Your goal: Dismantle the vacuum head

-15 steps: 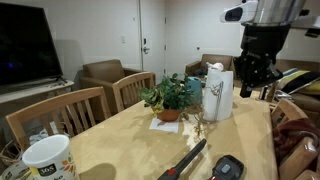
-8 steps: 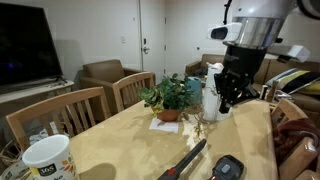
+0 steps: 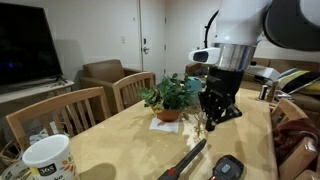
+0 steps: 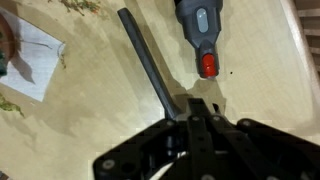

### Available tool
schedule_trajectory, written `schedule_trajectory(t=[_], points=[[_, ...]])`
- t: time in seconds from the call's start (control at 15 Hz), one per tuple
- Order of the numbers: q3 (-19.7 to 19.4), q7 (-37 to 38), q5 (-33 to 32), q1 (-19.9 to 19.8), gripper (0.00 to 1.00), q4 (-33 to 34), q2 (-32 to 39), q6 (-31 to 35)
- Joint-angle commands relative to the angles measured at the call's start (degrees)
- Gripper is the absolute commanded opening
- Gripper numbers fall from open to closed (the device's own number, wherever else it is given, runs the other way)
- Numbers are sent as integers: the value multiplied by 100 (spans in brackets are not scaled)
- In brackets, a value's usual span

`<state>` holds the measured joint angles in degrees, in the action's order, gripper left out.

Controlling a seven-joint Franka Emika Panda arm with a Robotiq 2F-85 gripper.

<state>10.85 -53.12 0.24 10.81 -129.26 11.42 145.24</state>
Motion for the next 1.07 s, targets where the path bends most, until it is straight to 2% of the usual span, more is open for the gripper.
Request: schedule_trajectory(t=[0.0,0.33,1.0], points=[[128,5,-41,-129,1,40,38,-17],[135,-18,-36,-147,0,72,53,-29],[390,-55,-369,-75,0,833,1078,-257]])
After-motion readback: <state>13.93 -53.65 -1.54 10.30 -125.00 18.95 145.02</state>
